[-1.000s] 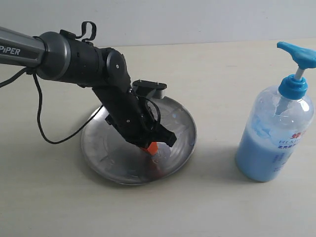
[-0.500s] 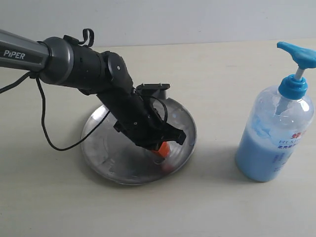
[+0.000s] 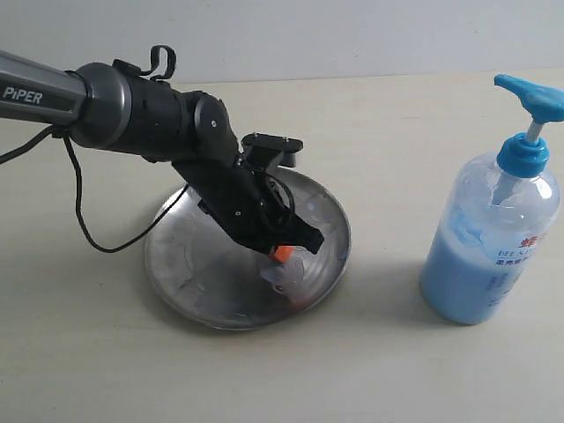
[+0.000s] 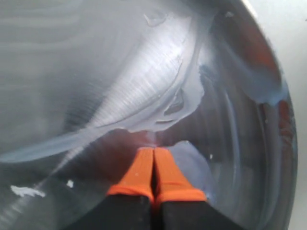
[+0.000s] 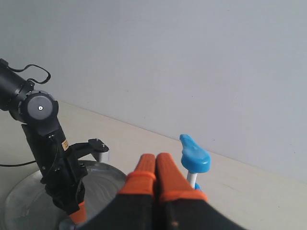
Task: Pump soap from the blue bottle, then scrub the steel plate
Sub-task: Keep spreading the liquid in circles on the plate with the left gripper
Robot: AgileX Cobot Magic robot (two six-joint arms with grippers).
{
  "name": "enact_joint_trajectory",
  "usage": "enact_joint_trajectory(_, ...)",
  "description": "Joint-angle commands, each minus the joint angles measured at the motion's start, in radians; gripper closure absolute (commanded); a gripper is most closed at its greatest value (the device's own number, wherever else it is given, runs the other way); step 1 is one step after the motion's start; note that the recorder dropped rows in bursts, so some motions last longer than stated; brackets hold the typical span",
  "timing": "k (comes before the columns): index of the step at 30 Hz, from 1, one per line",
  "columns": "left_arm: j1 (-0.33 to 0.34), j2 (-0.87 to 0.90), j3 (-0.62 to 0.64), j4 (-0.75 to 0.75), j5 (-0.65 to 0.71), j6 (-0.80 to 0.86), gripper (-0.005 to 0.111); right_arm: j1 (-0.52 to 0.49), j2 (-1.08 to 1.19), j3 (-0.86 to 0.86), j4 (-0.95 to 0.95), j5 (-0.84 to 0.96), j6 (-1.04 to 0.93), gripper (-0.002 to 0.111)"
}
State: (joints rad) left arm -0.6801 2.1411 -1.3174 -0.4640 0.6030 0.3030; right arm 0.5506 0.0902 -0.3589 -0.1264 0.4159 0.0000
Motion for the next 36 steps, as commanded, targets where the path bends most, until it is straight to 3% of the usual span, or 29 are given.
enact_joint_trajectory(1,0.002,0.016,0.012,0.148,0.110,-0.027,0.107,-0.005,-0.005,0.003,-0.008,-0.015,-0.008,0.108)
enact_joint_trajectory(10,-0.008,0.016,0.012,0.062,0.191,-0.018,0.107,-0.005,-0.005,0.003,-0.008,-0.015,-0.008,0.108)
enact_joint_trajectory(16,-0.035,0.016,0.012,-0.065,0.134,0.033,0.107,-0.005,-0.005,0.003,-0.008,-0.015,-0.008,0.108)
enact_joint_trajectory(23,-0.057,0.016,0.012,-0.078,0.017,0.038,0.107,-0.005,-0.005,0.003,-0.008,-0.015,-0.008,0.108)
enact_joint_trajectory(29,-0.055,0.016,0.012,0.001,-0.072,0.026,0.107,-0.005,-0.005,0.003,-0.008,-0.015,-0.008,0.108)
enact_joint_trajectory(36,-0.039,0.016,0.012,0.181,-0.013,-0.098,0.107,-0.005,-0.005,0.003,-0.008,-0.015,-0.008,0.108)
